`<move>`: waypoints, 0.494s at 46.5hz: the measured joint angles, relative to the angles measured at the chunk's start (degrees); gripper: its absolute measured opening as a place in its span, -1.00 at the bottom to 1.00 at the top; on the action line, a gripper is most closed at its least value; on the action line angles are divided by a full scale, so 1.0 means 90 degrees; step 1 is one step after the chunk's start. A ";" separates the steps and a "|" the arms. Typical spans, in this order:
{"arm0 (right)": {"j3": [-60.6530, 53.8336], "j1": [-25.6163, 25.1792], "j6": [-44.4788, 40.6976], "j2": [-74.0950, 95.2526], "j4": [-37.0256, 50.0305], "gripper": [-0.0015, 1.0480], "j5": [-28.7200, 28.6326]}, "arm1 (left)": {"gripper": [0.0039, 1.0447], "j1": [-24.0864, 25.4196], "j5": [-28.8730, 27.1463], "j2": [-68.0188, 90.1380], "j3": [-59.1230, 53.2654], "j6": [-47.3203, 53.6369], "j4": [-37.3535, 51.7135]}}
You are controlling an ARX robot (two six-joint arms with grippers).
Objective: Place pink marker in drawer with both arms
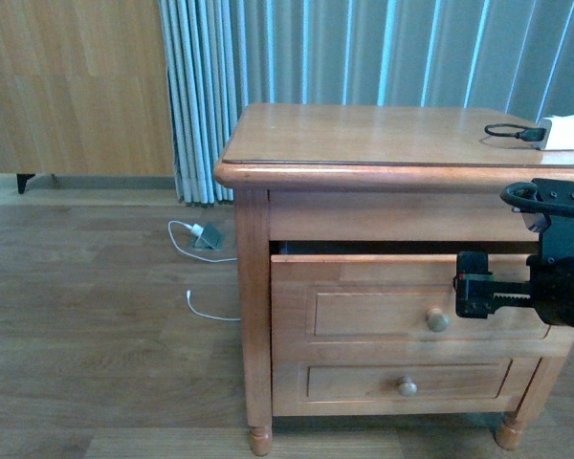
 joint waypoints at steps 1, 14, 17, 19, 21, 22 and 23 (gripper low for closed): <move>0.0049 0.0002 0.0000 0.0056 0.0036 0.84 0.0019 | 0.89 0.0000 0.0000 0.0000 0.0000 0.0000 0.0000; 0.0576 0.0002 0.0024 0.0622 0.0389 0.84 0.0051 | 0.89 0.0000 0.0000 0.0000 0.0000 0.0000 0.0000; 0.0636 -0.0002 0.0017 0.0709 0.0444 0.84 0.0019 | 0.89 0.0000 0.0000 0.0000 0.0000 0.0000 0.0000; 0.0673 -0.0007 -0.0005 0.0789 0.0500 0.84 0.0019 | 0.89 0.0000 0.0000 0.0000 0.0000 0.0000 0.0000; 0.0697 -0.0007 -0.0015 0.0848 0.0559 0.84 0.0044 | 0.89 0.0000 0.0000 0.0000 0.0000 0.0000 0.0000; 0.0702 -0.0007 -0.0024 0.0884 0.0617 0.84 0.0070 | 0.89 0.0000 0.0000 0.0000 0.0000 0.0000 0.0000; 0.0704 -0.0007 -0.0027 0.0899 0.0646 0.84 0.0080 | 0.89 0.0000 -0.0002 0.0000 0.0000 0.0000 0.0000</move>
